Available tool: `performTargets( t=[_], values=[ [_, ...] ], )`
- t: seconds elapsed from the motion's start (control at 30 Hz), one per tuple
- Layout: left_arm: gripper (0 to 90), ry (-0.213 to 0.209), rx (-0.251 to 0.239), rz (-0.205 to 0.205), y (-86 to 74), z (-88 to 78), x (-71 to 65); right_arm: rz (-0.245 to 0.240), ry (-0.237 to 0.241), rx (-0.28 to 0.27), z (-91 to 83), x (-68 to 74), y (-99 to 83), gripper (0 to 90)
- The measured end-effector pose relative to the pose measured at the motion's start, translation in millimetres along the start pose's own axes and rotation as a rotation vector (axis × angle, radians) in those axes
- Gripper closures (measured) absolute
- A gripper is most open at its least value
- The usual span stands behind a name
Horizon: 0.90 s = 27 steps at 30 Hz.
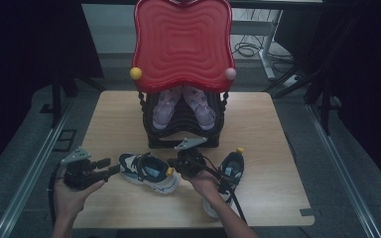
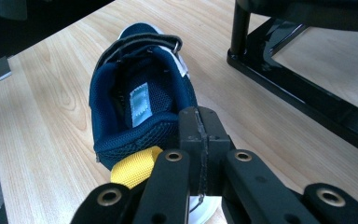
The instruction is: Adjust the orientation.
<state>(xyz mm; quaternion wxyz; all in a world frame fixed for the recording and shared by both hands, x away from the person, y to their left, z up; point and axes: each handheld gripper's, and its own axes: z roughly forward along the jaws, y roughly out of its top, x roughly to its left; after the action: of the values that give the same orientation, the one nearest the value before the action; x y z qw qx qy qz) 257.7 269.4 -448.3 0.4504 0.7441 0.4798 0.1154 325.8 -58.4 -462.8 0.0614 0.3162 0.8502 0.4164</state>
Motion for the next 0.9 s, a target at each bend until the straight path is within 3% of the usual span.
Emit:
performTargets(
  t=[0.27, 0.5, 0.9],
  values=[
    [47.5, 0.001, -0.01, -0.012, -0.7, -2.6, 3.8, -0.023, 0.026, 0.001, -2.9, 6.5, -1.5, 89.2],
    [47.3, -0.007, -0.021, -0.016, -0.8, -4.5, 5.1, -0.051, 0.061, 0.0, -8.1, 21.7, -5.7, 89.3],
    [47.3, 0.014, -0.043, -0.037, -2.5, -13.8, 13.2, -0.091, 0.139, 0.0, -7.9, 47.3, -12.3, 89.3]
  ],
)
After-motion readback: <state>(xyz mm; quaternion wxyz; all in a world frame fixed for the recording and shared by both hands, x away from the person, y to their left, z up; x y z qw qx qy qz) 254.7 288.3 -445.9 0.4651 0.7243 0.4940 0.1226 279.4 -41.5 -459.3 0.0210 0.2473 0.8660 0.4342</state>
